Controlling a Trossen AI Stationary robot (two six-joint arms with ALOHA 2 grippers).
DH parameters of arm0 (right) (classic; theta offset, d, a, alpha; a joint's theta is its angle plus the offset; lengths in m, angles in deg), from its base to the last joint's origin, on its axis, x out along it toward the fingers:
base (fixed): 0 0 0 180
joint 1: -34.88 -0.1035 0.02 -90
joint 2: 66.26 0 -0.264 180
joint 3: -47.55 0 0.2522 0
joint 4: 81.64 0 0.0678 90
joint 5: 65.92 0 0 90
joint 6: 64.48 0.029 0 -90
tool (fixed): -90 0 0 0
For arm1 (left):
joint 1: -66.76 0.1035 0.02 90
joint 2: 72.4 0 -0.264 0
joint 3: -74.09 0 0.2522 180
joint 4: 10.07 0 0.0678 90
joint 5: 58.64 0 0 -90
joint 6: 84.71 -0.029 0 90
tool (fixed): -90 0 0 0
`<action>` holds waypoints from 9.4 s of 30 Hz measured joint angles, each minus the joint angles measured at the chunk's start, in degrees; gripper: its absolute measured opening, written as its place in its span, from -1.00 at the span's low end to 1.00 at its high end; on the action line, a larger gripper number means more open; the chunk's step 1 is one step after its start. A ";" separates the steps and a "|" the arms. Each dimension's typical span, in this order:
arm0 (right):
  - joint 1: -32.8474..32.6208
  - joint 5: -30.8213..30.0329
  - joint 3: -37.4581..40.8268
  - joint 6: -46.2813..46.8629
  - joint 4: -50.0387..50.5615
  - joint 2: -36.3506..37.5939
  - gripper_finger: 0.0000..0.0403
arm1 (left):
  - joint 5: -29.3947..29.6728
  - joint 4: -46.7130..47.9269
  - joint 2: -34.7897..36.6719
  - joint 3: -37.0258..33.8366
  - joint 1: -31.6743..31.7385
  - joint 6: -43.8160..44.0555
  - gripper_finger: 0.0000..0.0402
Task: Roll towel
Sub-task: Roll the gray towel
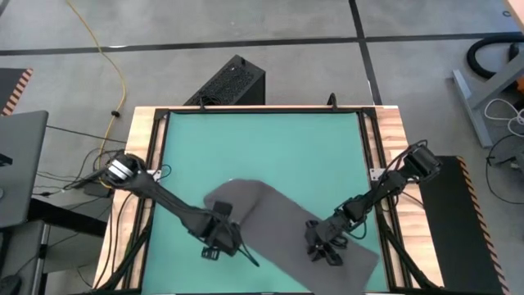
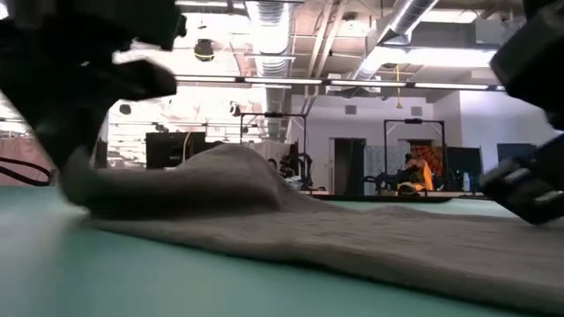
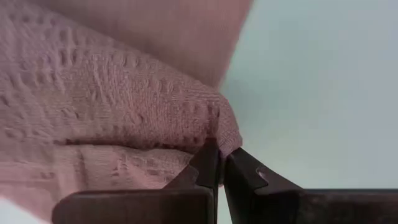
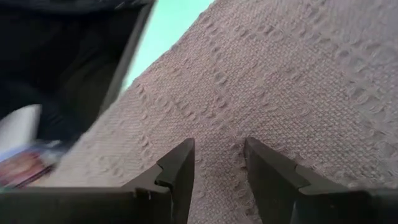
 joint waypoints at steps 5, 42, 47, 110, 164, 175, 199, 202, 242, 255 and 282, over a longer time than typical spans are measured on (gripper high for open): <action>0.80 9.19 0.00 1.08 0.20 -0.04 -0.17 | -1.82 2.95 -1.43 -0.04 -1.88 4.25 -1.00; 15.58 1.32 0.15 -10.64 -13.68 -1.38 -0.36 | 7.19 29.51 -0.60 12.78 -3.15 16.09 -0.24; 15.58 1.32 0.11 -10.68 -13.39 -1.38 -0.36 | 17.71 24.81 -0.53 15.60 2.24 7.15 -0.19; 13.08 -5.77 0.00 -15.05 -8.96 -1.32 -0.36 | 2.35 34.21 6.24 -0.53 34.53 22.55 -0.99; 8.73 -19.45 0.33 -4.45 21.13 18.24 -0.37 | 9.11 -0.19 8.06 -19.84 48.15 11.67 -1.00; 7.22 -19.14 -0.11 -0.19 23.94 8.20 -0.41 | 14.17 -1.49 8.06 -20.18 54.34 13.82 -1.00; 6.88 -16.87 0.33 -6.55 22.28 17.47 -0.41 | 24.99 -9.85 1.19 -15.26 60.03 4.34 -1.00; 6.46 -11.30 0.31 -6.57 22.10 16.02 -0.41 | 20.01 -2.72 1.18 -14.21 62.16 6.57 -1.00; 58.28 -13.85 -24.78 -56.41 51.41 12.31 -0.41 | -15.32 13.12 1.21 -7.79 -2.28 42.56 -1.00; 37.28 1.53 -24.58 -35.74 73.78 13.59 -0.41 | 11.52 8.84 1.58 -1.31 3.63 33.54 -1.00; 55.51 -17.61 -13.75 -39.88 30.26 15.23 -0.41 | -12.82 5.76 4.69 -19.05 2.46 51.22 -1.00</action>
